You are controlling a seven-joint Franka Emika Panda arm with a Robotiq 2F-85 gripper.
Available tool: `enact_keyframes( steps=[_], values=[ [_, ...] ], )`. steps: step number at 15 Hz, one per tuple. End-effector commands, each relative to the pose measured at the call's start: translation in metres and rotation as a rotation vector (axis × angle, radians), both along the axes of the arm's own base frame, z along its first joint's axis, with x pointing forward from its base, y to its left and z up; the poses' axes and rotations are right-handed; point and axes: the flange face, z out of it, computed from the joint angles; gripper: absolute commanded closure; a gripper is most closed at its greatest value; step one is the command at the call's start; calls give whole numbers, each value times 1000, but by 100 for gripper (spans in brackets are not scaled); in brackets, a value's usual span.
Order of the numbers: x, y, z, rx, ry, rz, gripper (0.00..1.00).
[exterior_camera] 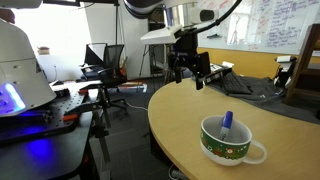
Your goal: Put the blue marker in the green mug cup
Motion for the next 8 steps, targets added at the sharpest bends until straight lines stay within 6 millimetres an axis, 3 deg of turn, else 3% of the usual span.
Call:
enact_keyframes(
  steps=[1,8],
  values=[
    [-4,-1,15,-14,14,-61,0],
    [-9,-13,20,-35,90,-138,0]
  ],
)
